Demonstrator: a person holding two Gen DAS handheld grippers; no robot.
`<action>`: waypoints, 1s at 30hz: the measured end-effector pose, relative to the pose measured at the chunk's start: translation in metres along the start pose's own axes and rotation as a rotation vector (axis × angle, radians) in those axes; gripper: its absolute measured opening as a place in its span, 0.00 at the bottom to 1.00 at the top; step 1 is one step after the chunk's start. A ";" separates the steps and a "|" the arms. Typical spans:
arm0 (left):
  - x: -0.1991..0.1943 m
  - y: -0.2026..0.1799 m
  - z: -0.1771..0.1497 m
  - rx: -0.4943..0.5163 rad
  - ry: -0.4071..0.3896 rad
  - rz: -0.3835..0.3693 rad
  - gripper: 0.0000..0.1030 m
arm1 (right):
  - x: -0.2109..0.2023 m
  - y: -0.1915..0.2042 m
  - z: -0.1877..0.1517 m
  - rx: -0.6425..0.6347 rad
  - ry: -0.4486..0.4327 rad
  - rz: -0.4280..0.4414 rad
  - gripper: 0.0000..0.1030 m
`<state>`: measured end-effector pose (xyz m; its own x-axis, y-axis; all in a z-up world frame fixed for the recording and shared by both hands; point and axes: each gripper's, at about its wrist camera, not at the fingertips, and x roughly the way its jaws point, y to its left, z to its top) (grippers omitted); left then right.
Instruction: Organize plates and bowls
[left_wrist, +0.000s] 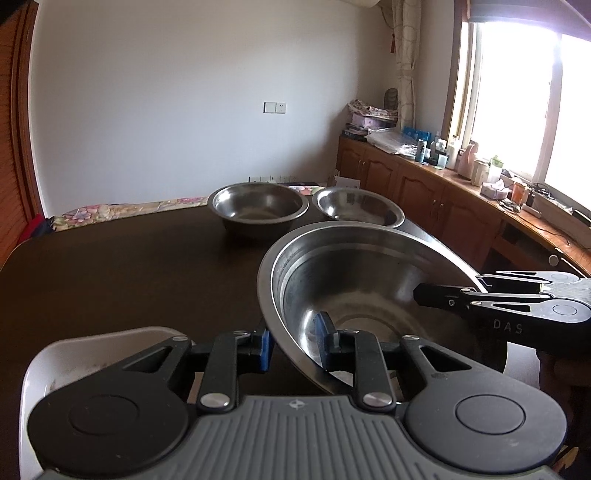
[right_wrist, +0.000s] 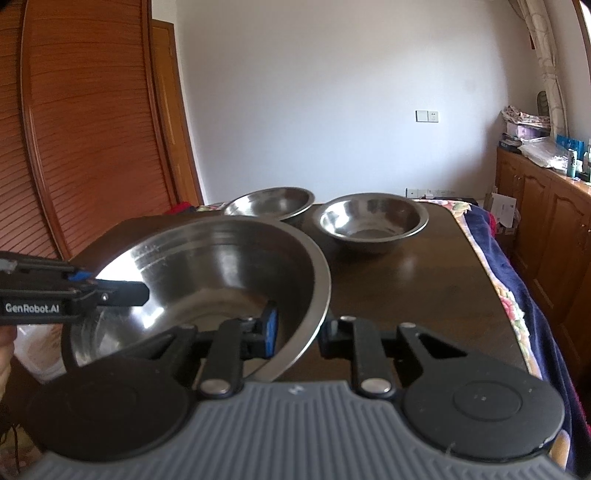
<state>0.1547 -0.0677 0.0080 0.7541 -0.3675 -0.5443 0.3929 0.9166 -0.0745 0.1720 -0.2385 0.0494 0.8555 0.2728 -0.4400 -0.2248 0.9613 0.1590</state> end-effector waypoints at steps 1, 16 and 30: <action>-0.001 0.001 -0.002 -0.001 0.001 0.000 0.53 | -0.001 0.002 -0.001 0.000 0.000 0.001 0.23; 0.002 -0.001 -0.014 0.000 0.019 0.007 0.53 | -0.008 0.012 -0.016 0.003 0.010 0.007 0.23; 0.010 -0.001 -0.020 0.007 0.025 0.013 0.53 | -0.004 0.016 -0.026 -0.006 0.020 0.010 0.23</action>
<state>0.1509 -0.0693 -0.0142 0.7459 -0.3517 -0.5656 0.3868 0.9201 -0.0620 0.1530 -0.2231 0.0309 0.8440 0.2827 -0.4558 -0.2360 0.9589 0.1578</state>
